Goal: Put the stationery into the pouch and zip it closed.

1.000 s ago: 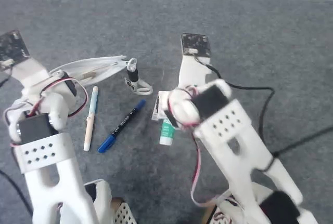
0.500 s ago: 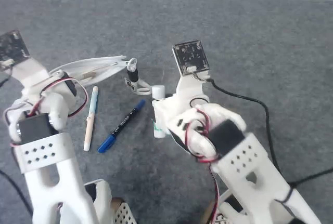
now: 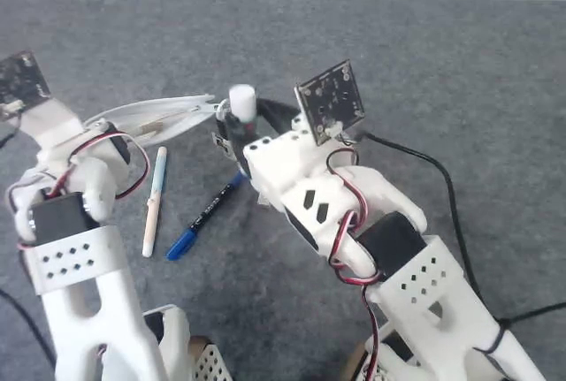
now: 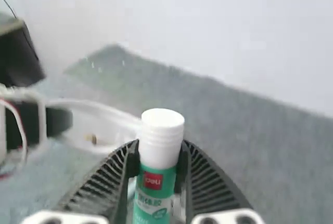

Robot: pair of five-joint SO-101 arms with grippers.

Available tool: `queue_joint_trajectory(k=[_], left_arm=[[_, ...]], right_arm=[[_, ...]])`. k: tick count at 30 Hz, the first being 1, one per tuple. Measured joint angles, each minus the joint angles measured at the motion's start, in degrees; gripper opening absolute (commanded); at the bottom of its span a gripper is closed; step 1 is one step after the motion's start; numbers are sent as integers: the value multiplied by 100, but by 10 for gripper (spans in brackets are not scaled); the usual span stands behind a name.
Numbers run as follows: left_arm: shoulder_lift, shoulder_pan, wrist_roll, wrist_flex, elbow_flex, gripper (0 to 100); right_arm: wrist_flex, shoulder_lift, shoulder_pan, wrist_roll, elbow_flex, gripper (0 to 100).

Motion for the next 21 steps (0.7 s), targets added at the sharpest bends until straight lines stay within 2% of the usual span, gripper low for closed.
queue_joint_trajectory(k=[4, 12, 21], left_arm=[[0, 0, 0, 0, 0, 12], [-44, 0, 0, -70, 97, 12], [-35, 0, 0, -70, 97, 12]], right_arm=[[-914, 185, 0, 26, 0, 6], [-2769, 1670, -273, 35, 9, 6], [-4422, 2092, -290, 35, 9, 6]])
